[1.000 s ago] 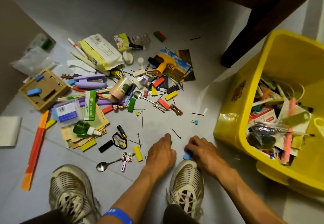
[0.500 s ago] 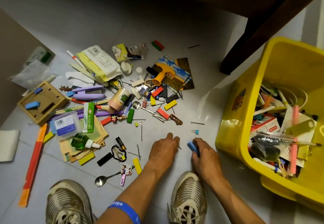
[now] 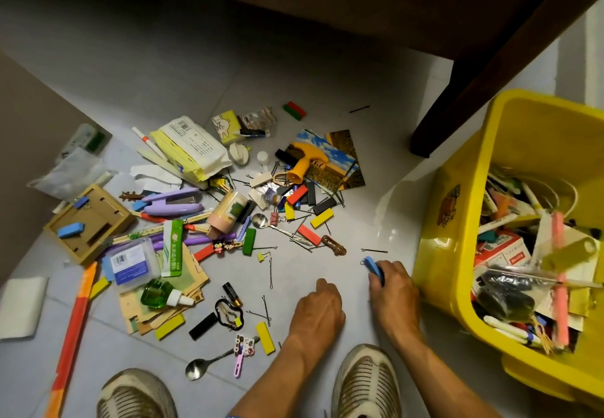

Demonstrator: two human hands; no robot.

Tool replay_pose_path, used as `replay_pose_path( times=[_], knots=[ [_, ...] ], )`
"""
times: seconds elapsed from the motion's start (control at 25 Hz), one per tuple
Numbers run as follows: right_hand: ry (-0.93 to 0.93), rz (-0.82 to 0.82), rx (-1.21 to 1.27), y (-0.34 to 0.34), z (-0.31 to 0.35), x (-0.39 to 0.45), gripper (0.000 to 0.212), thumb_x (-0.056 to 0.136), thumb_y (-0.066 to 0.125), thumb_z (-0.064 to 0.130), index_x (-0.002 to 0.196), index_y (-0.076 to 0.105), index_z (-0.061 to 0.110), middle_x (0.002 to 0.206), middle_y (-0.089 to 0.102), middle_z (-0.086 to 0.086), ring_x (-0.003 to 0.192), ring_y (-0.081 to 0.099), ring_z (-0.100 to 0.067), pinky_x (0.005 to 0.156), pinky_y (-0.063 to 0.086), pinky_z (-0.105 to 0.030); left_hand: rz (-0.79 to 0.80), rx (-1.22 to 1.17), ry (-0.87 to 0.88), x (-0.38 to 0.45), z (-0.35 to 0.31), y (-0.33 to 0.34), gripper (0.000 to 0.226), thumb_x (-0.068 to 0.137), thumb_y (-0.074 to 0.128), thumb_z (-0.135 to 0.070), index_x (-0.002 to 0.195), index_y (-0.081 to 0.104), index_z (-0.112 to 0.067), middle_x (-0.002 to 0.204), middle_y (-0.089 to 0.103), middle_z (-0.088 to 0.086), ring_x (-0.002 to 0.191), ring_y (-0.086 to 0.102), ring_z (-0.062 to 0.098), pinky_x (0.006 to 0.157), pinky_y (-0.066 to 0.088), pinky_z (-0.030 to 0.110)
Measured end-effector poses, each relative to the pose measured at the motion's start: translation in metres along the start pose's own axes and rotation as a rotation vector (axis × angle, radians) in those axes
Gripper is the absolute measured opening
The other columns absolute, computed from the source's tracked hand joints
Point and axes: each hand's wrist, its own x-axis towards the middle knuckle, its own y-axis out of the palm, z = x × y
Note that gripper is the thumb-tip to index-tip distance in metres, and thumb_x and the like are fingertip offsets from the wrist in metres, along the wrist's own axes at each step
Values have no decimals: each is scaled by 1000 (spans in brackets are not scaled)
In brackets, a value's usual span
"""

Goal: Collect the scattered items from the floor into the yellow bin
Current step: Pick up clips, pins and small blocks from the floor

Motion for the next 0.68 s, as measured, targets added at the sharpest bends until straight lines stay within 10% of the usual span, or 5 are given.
replay_pose_path(
  times=[0.16,0.36,0.68],
  knots=[
    [-64,59,82,2,5,-1,36,95,60,20,131,58,15,114,59,-4,99,56,-19,84,51,-30,-115,-442,-300,0,9,-9,12,78,61,-25,74,55,-16,71,57,-2,64,55,13,52,42,22],
    [-129,144,-29,3,30,2,32,95,59,31,125,56,18,119,58,-3,103,57,-19,89,47,-27,-47,-942,-516,-9,20,-23,8,79,68,-19,85,70,-16,81,68,0,76,63,16,72,56,31],
    [-116,248,-184,-4,60,6,29,99,51,26,126,53,15,111,69,-7,97,66,-25,76,48,-28,-113,-1408,-608,-20,19,-71,28,86,44,-1,94,71,-3,55,57,4,48,49,16,46,43,24]
  ],
)
